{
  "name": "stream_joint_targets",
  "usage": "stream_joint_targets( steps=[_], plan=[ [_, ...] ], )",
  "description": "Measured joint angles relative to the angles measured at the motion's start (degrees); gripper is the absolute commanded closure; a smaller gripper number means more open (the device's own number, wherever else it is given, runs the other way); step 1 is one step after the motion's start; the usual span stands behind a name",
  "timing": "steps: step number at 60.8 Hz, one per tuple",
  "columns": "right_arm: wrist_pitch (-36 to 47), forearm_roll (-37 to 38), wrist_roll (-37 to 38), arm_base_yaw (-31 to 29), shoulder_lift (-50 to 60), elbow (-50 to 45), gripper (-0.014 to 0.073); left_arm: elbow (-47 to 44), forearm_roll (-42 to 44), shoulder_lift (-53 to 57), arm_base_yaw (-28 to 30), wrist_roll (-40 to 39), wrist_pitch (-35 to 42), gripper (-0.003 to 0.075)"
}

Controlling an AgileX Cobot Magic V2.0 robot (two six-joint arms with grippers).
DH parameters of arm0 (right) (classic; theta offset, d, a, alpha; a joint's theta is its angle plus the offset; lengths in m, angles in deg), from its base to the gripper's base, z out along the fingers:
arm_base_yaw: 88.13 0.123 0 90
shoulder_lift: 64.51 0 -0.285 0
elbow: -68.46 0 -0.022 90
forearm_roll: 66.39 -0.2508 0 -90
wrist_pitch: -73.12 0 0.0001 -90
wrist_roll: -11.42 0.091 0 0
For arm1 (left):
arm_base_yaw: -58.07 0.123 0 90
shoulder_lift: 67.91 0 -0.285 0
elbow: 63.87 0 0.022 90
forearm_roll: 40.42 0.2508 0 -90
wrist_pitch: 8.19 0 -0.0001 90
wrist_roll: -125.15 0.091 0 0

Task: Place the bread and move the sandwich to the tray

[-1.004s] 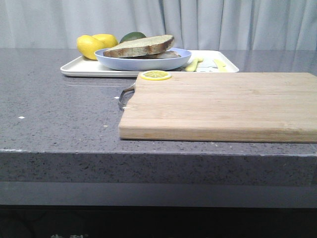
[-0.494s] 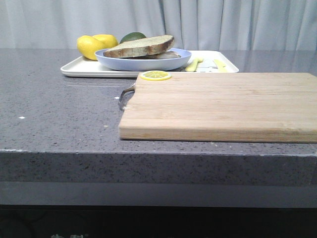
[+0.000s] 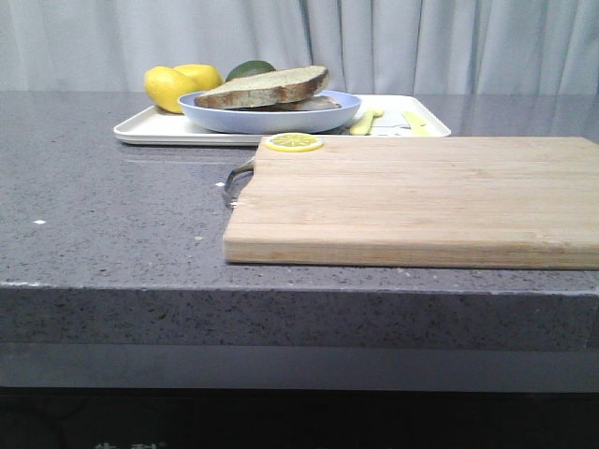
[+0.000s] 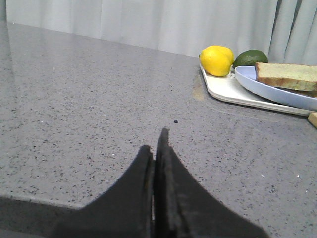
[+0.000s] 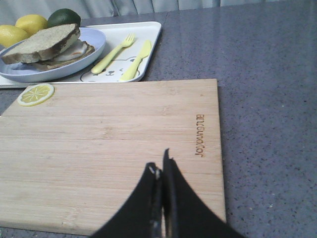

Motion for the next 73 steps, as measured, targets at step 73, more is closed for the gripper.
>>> stream_joint_targets(
  steps=[73],
  plan=[
    [2.5,0.0,0.0,0.0,0.08,-1.08,0.0657,0.0,0.0,0.0,0.03,0.03,0.03,0.0741]
  ],
)
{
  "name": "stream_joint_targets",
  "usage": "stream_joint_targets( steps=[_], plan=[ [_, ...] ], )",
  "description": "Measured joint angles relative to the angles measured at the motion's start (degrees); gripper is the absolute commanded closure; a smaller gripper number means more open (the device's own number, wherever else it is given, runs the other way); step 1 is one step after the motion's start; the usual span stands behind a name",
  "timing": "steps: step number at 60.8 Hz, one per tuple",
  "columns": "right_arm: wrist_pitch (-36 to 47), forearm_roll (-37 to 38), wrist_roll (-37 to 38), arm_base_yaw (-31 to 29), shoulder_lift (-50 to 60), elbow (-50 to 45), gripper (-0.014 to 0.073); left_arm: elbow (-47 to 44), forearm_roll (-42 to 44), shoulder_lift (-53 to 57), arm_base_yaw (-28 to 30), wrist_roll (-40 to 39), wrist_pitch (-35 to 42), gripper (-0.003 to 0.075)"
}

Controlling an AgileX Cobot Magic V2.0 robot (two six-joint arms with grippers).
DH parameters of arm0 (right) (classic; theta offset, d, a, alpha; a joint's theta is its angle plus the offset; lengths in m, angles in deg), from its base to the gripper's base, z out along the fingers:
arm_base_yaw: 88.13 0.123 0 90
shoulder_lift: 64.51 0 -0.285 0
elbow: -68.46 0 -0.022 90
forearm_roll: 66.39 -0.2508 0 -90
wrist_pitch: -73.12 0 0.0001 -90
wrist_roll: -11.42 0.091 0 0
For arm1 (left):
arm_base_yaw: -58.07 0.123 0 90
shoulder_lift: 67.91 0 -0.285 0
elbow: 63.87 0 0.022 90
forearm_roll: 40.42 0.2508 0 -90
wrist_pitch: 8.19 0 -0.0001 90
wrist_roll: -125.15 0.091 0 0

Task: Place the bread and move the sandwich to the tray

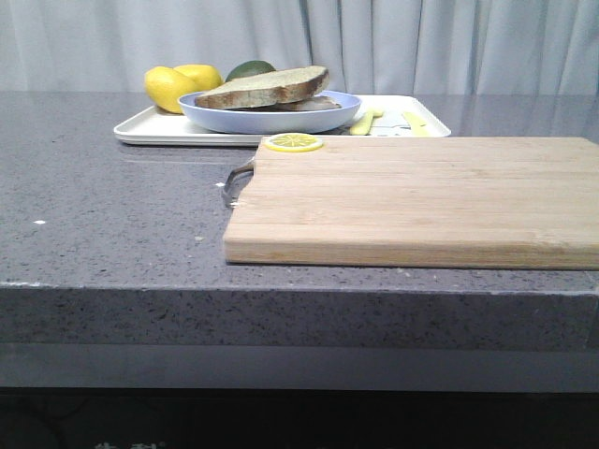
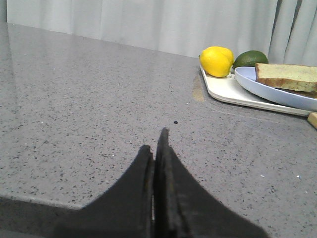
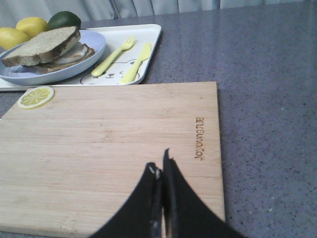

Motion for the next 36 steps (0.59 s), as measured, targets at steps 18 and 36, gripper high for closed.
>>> stream_joint_targets(
  steps=[18,36],
  plan=[
    [6.16,0.48,0.0,0.0,11.75,-11.32,0.0657,0.0,0.0,0.0,0.0,0.0,0.09,0.0741],
    [5.98,0.6,0.0,0.0,22.85,-21.15,0.0657,0.0,0.0,0.0,0.0,0.0,0.21,0.0741]
  ],
)
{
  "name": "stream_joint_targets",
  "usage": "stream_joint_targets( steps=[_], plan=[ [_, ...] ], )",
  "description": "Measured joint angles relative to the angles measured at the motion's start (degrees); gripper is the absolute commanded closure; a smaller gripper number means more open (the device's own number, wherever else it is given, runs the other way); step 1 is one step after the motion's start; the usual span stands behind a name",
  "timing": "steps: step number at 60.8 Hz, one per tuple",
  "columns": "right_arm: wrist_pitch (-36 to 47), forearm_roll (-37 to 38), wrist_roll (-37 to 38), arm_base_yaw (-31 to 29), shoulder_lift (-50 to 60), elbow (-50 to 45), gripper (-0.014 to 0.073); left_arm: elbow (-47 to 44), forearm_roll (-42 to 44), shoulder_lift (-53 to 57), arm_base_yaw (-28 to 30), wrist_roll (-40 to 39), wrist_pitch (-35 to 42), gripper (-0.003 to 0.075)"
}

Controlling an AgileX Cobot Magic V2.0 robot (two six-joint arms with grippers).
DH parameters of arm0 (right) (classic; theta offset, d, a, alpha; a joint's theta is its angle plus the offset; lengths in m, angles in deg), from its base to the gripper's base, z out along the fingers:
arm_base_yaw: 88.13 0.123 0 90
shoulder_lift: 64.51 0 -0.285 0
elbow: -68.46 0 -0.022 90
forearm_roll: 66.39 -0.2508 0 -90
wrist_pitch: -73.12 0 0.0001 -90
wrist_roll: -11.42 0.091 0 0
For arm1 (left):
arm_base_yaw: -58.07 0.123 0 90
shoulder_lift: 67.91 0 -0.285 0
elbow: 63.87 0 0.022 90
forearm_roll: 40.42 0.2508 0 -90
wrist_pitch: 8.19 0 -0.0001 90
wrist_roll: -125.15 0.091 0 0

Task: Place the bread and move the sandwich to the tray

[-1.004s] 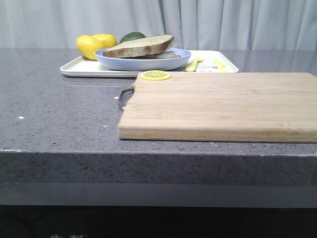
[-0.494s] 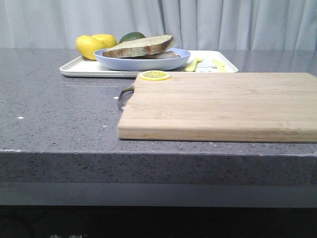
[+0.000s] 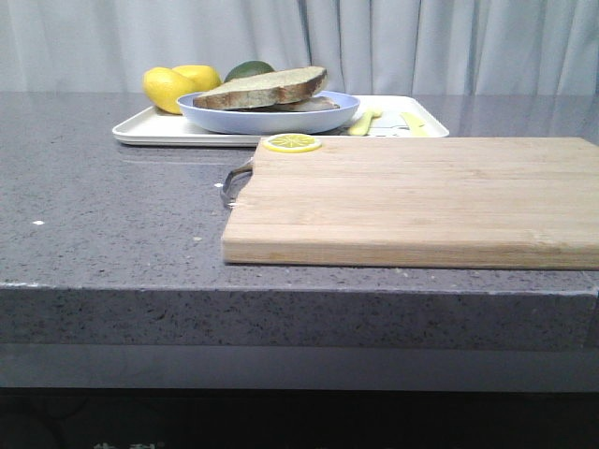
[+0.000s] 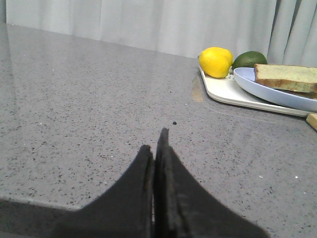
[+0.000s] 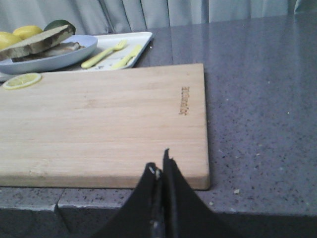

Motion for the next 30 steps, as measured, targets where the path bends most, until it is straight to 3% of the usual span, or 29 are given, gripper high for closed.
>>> stream_joint_targets(
  steps=[30],
  plan=[
    [-1.32,0.0,0.0,0.0,0.2,-0.28,0.0657,0.0,0.0,0.0,0.0,0.09,0.08,0.0741]
  ],
)
